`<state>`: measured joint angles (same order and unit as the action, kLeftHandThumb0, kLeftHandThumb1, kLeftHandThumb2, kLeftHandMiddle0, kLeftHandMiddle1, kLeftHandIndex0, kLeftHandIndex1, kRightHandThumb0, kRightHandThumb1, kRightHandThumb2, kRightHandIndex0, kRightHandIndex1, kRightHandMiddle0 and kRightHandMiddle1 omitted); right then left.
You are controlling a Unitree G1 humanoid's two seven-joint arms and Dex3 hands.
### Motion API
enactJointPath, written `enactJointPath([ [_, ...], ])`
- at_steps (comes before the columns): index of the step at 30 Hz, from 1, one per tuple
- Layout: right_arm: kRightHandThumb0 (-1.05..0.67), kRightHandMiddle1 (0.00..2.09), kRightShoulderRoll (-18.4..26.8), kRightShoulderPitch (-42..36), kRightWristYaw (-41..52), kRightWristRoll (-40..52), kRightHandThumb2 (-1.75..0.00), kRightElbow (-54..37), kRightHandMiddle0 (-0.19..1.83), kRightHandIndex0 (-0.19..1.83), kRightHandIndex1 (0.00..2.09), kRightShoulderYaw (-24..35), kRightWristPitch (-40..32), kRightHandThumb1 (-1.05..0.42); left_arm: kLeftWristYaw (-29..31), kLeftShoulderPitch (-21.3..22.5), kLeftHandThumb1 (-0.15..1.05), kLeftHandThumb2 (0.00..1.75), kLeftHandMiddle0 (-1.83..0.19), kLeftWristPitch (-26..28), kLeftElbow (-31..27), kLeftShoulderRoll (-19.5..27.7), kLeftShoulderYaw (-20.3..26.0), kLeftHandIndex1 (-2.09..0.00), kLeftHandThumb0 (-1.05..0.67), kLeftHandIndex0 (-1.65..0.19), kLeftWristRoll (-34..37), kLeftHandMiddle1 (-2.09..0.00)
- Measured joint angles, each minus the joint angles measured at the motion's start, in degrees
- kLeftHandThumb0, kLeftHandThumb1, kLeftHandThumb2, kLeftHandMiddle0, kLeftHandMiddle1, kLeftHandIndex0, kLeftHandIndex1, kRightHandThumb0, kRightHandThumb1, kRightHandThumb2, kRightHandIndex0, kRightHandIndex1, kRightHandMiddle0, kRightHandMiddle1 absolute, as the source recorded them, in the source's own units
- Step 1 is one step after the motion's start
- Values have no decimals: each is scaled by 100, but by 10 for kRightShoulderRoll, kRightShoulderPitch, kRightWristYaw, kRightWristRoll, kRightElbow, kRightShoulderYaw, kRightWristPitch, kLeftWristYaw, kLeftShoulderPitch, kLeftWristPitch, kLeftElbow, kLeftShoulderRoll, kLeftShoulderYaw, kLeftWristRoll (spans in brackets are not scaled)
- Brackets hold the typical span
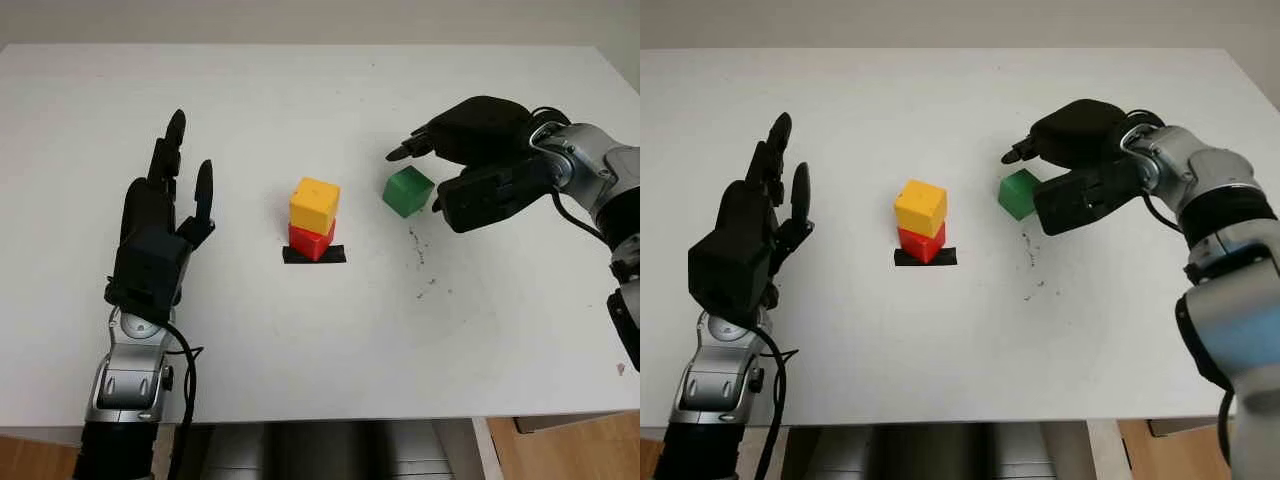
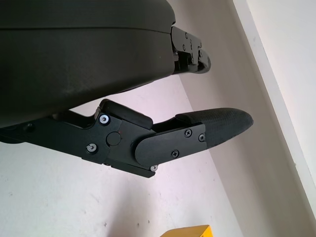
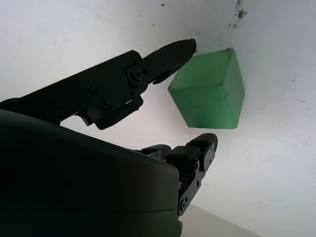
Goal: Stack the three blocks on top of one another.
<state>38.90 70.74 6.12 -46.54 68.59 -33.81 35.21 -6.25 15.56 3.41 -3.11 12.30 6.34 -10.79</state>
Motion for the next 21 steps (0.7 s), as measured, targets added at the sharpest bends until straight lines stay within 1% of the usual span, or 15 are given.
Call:
enactJointPath([
  [3,-40,11,-4,-6,0,7,-5,2,61,42,9,4,0,-83,1,0,105,67,6,-2,0,1,0,-60,-78,15,2,-5],
  [4,-40,11,-5,-6,0,7,-5,2,62,43,9,5,0,-83,2,0,105,67,6,-3,0,1,0,-74,-78,13,3,-5],
  [6,-39,12,-6,-7,-3,8,-5,3,66,45,10,6,-1,-82,2,0,105,66,6,-4,0,1,0,-65,-78,17,4,-5],
  [7,-39,12,-7,-7,-3,9,-5,5,66,46,10,7,-1,-83,1,0,105,66,5,-4,0,1,0,-65,-78,14,3,-6],
  [9,-39,12,-9,-7,-1,17,-5,8,68,46,9,10,-3,-83,1,0,105,67,6,3,0,1,0,-45,-79,16,0,-5],
  [10,-39,12,-10,-7,3,20,-5,9,69,46,9,12,-5,-83,1,0,105,67,6,6,0,1,0,-41,-79,14,0,-5],
  [11,-39,12,-10,-7,6,23,-5,10,69,46,9,13,-6,-83,1,-1,105,67,6,7,0,1,0,-83,-79,15,0,-5],
  [12,-40,12,-11,-7,9,25,-6,11,70,46,9,14,-7,-83,1,-1,105,66,6,7,0,1,0,-95,-79,17,0,-5],
  [13,-40,12,-11,-7,10,26,-6,11,70,46,9,15,-7,-83,1,-1,105,66,6,7,0,1,0,-83,-79,18,0,-5],
  [15,-40,12,-12,-7,11,28,-6,12,71,46,8,16,-8,-84,1,-1,105,66,6,6,0,1,0,-73,-79,16,0,-5],
  [16,-39,13,-13,-7,11,28,-6,13,73,46,8,16,-10,-84,1,-1,105,67,6,6,-1,1,0,-62,-79,17,0,-5],
  [17,-37,14,-13,-7,11,28,-6,13,75,47,8,16,-10,-84,1,-1,105,67,7,6,-1,1,0,-85,-79,15,0,-5],
  [18,-34,17,-13,-7,10,28,-6,13,81,48,8,16,-11,-85,1,-1,105,67,6,6,-1,1,0,-147,-78,17,0,-6],
  [20,-32,22,-13,-8,0,25,-7,13,88,49,9,16,-10,-87,1,-1,105,67,6,5,-1,1,0,-162,-78,19,0,-6],
  [21,-31,32,-13,-8,-6,23,-6,14,87,50,8,16,-10,-89,1,-1,105,67,6,4,-1,1,0,-115,-77,19,0,-5],
])
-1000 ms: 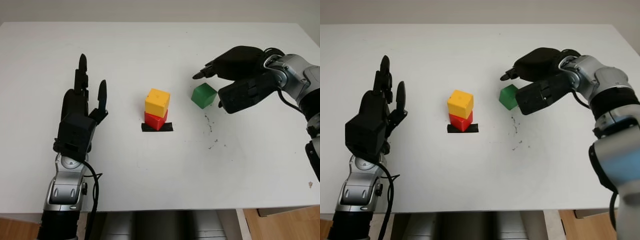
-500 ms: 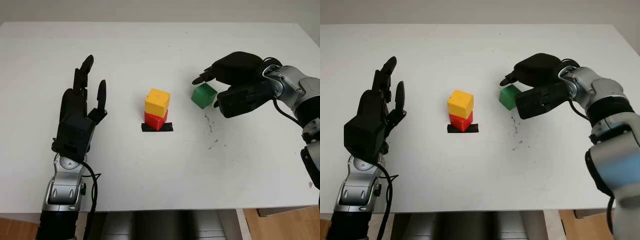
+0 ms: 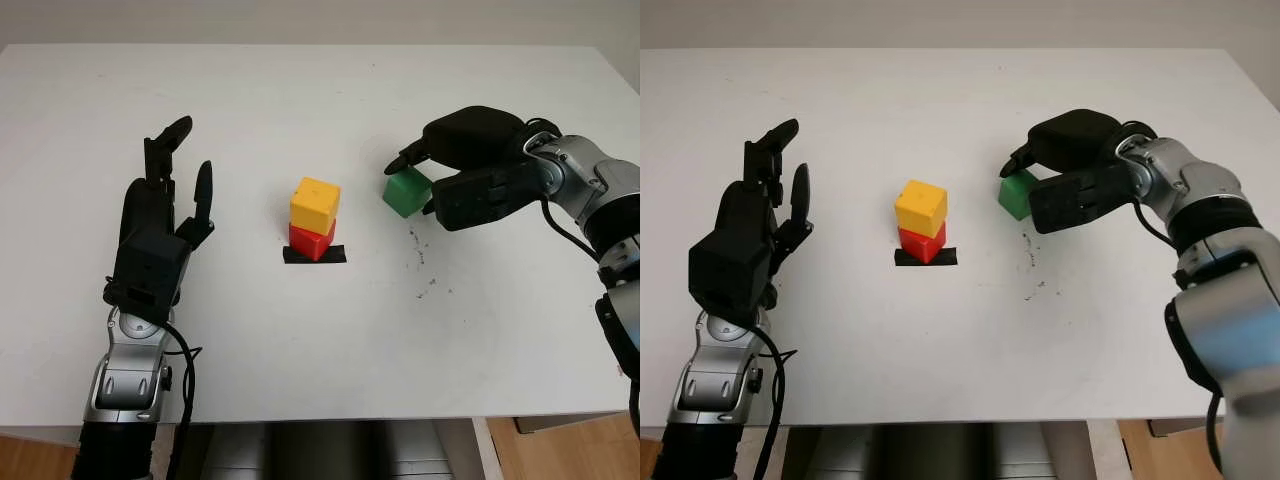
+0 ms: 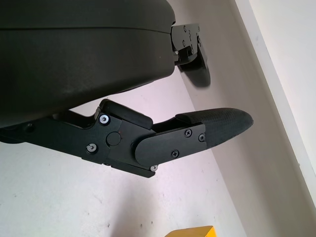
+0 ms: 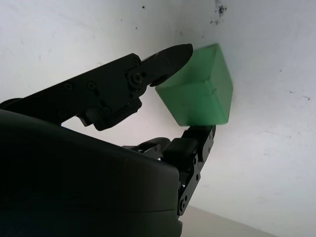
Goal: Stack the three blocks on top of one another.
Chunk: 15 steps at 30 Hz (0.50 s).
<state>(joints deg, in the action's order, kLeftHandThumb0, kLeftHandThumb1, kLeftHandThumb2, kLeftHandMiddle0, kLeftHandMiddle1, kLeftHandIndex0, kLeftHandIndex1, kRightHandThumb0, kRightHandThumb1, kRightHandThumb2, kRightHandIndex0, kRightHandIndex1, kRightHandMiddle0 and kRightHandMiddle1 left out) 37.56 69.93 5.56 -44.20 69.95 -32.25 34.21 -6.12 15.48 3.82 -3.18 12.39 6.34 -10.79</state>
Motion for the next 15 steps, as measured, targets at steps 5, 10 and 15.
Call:
enactJointPath([
  [5,-31,83,0,0,-16,-8,-5,1,62,51,6,-6,-1,-92,0,0,105,67,6,1,0,0,0,-27,-79,12,0,-5],
  [10,-30,85,0,0,-30,-14,-5,2,63,53,6,-9,-4,-90,-6,0,105,67,5,10,0,-3,0,-24,-80,4,-6,-6],
  [15,-28,86,-1,0,-30,-7,-5,3,64,53,6,-6,-11,-89,-7,0,105,68,7,8,0,-3,-1,-21,-79,7,-4,-5],
])
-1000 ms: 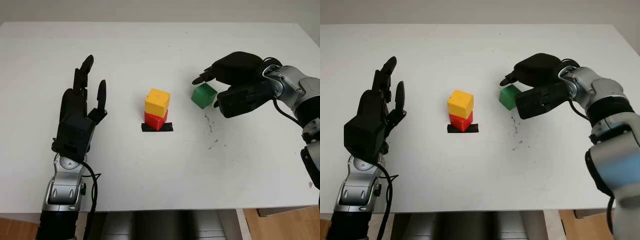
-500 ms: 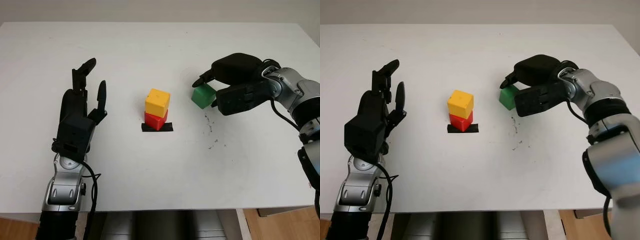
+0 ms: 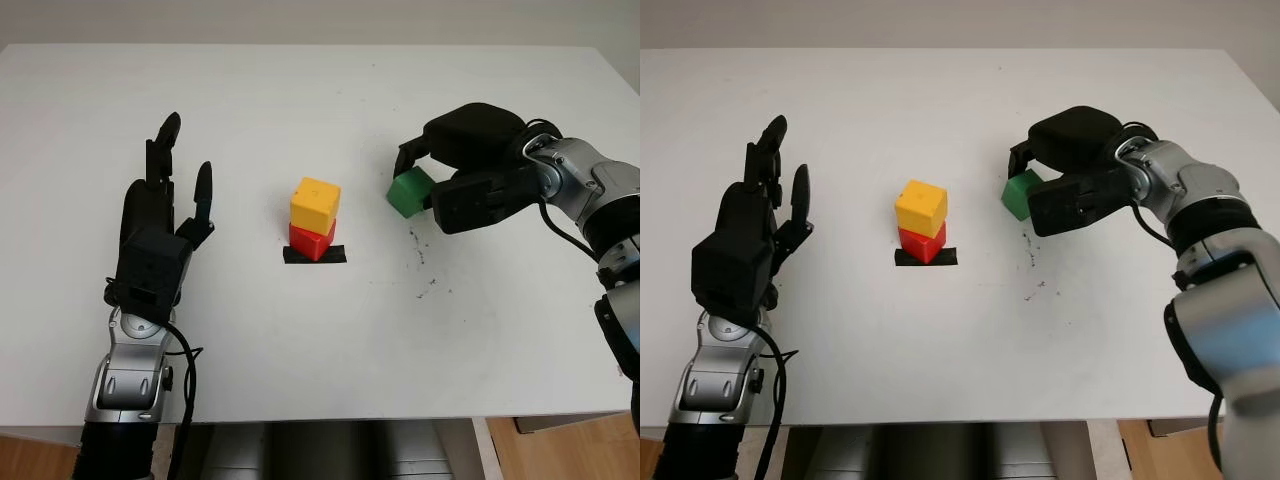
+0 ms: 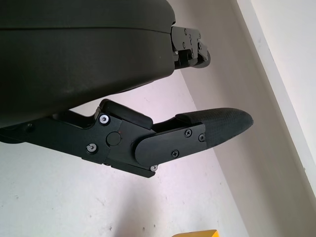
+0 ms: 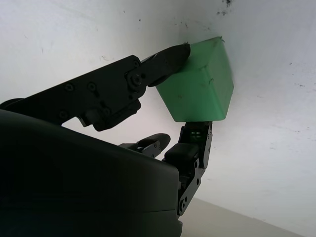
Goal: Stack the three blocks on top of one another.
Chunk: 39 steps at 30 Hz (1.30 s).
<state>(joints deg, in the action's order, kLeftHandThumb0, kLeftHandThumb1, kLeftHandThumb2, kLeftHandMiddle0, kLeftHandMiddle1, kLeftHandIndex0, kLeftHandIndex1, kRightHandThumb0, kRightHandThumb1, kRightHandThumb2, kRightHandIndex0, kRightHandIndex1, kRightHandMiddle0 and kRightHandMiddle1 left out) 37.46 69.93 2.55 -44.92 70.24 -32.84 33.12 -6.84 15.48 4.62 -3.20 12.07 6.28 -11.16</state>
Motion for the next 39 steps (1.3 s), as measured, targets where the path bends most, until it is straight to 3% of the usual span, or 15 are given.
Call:
enactJointPath([
  [4,-28,105,-3,0,7,28,-6,0,55,53,6,22,3,-89,5,0,105,67,9,0,0,0,0,-15,-79,13,7,-4],
  [9,-27,109,-6,0,37,83,-5,-6,55,55,7,65,13,-88,9,0,105,67,12,-8,0,-1,0,-11,-80,15,18,-4],
  [12,-29,120,-9,2,68,127,-5,-22,50,53,6,99,17,-89,9,0,105,66,12,-11,1,-2,0,-11,-78,14,22,-5],
  [14,-32,131,-11,7,87,145,-5,-33,49,53,6,112,26,-88,5,0,105,66,10,-12,2,-2,0,-16,-78,3,19,-6],
  [19,-35,135,-19,35,158,190,-5,-61,49,52,5,140,46,-87,4,0,105,67,12,-11,3,-2,0,-9,-79,14,19,-5],
  [24,-39,132,-22,82,204,203,-5,-87,53,51,5,148,52,-87,5,1,105,66,14,-13,8,-2,-1,-8,-78,15,21,-5],
  [39,-47,151,-88,167,317,204,-6,-67,46,45,0,137,76,-92,1,7,105,67,12,-25,19,-10,-3,-7,-79,14,22,-6],
])
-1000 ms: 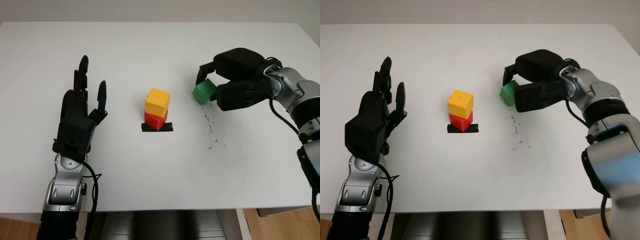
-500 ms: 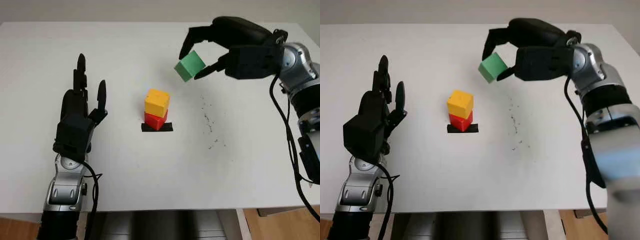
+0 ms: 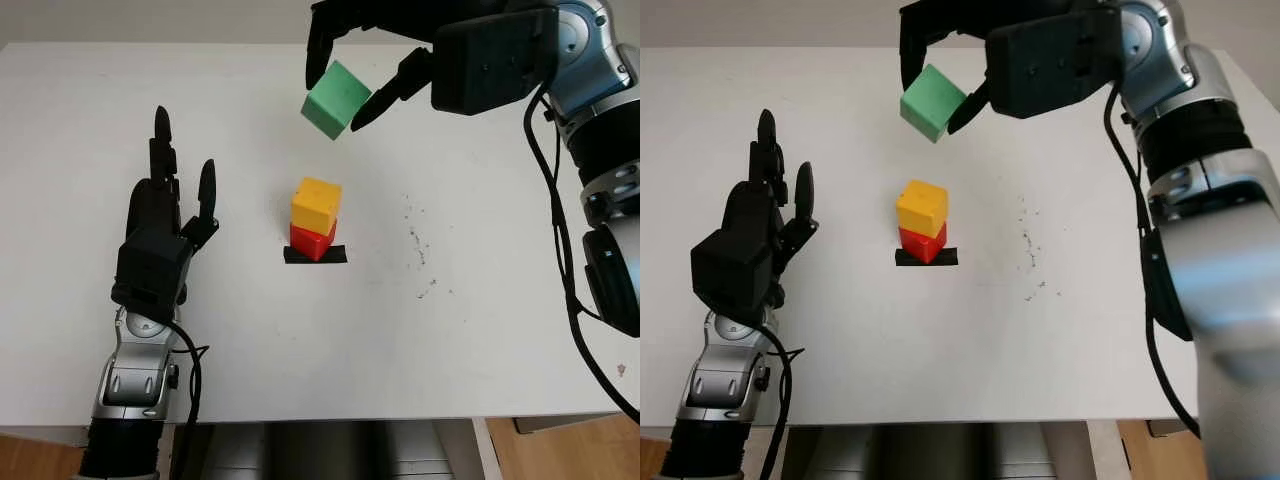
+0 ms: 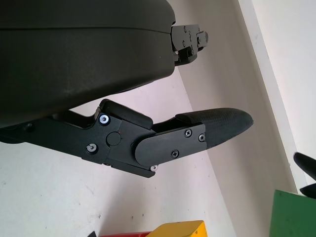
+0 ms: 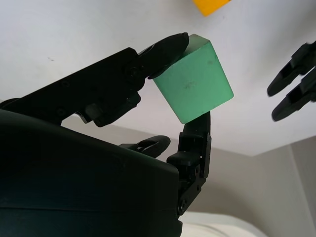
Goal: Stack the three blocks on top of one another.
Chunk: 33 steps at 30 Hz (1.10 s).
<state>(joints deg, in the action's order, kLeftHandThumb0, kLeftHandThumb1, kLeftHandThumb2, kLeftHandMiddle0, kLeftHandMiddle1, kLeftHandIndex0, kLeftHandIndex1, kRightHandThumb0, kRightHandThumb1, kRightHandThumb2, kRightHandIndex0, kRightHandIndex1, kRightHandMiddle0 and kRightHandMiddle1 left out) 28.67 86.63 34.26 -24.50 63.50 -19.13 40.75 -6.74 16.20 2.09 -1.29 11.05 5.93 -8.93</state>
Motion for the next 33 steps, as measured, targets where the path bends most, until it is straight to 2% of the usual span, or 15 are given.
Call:
enactJointPath([
  [9,-52,152,-39,34,86,4,-5,52,48,40,0,-4,-37,-92,-4,0,105,68,13,-1,0,-5,-1,-6,-76,14,0,-5],
  [14,-49,151,-43,34,117,4,-5,63,49,41,1,-4,-74,-91,-5,-2,105,68,14,-2,0,-5,-1,-6,-76,14,-1,-5],
  [27,-45,152,-50,34,192,20,-5,75,48,42,2,4,-106,-91,-6,-3,105,67,13,-2,0,-4,0,-6,-77,13,-2,-6],
  [33,-45,155,-54,34,214,37,-5,77,49,41,1,17,-128,-90,-12,-3,105,66,10,-5,0,-4,0,-10,-75,4,-10,-6],
])
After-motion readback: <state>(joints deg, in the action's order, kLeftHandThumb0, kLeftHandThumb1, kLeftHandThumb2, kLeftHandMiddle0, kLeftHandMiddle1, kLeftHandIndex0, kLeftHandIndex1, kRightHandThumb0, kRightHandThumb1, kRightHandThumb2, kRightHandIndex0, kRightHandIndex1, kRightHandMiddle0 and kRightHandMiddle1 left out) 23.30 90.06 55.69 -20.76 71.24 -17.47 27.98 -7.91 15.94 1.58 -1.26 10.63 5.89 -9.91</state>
